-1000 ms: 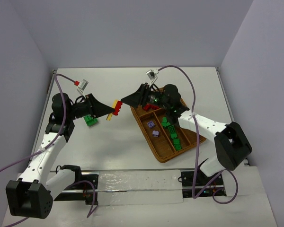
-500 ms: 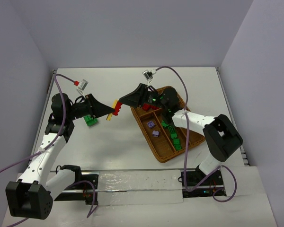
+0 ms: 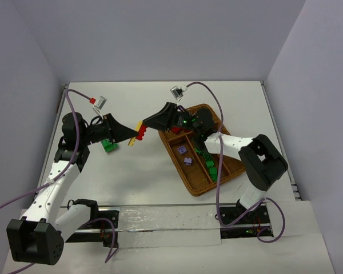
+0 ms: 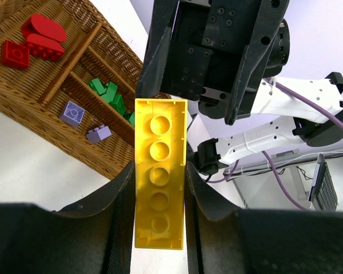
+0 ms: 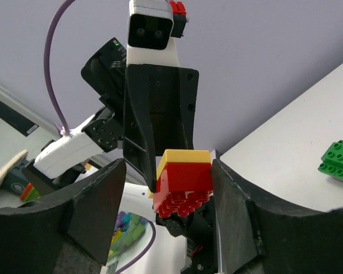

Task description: Sort the legos into containers by color

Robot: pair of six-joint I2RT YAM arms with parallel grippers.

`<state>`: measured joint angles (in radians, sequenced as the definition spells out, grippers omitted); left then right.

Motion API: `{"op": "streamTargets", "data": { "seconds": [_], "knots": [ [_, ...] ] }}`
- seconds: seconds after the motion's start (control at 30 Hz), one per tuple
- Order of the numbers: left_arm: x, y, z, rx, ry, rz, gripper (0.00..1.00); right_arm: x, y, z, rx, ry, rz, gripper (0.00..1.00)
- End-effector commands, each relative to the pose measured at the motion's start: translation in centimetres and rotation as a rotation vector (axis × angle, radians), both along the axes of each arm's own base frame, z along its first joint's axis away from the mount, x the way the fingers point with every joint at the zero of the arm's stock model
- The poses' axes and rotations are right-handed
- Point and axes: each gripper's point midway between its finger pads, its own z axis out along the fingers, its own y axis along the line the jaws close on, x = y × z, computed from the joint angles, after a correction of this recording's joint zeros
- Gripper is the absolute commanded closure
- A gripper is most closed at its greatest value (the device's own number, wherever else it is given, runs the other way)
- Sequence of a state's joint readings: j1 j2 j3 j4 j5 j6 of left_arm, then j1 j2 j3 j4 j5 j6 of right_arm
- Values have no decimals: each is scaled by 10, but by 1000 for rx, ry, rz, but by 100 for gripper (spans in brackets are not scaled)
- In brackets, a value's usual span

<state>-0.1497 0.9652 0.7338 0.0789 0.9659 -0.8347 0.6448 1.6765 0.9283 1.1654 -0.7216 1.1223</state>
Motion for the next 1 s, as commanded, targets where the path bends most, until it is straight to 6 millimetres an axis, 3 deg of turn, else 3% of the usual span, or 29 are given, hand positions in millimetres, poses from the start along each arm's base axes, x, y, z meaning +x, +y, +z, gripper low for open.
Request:
{"op": "streamTargets", "data": {
  "seconds": [0.0, 0.2, 0.43, 0.77, 0.87, 0.97],
  "knots": [
    [-2, -1, 38, -16, -129, -6, 100, -14, 10, -2, -4, -29, 60, 28],
    [-2, 0, 42, -10, -133, -3, 100, -12, 12, -10, -24, -15, 55, 29],
    [-2, 0, 42, -11, -134, -4, 100, -15, 12, -8, -25, -27, 62, 47],
    [-1, 0, 36, -5, -126, -3, 100, -16, 14, 1, -13, -44, 74, 47],
    [-1, 0, 35, 1, -119, 0, 100, -15, 13, 0, -16, -44, 64, 58],
    [0, 1, 34, 9, -117, 10, 100, -9, 12, -8, -38, -11, 25, 99]
  ]
}}
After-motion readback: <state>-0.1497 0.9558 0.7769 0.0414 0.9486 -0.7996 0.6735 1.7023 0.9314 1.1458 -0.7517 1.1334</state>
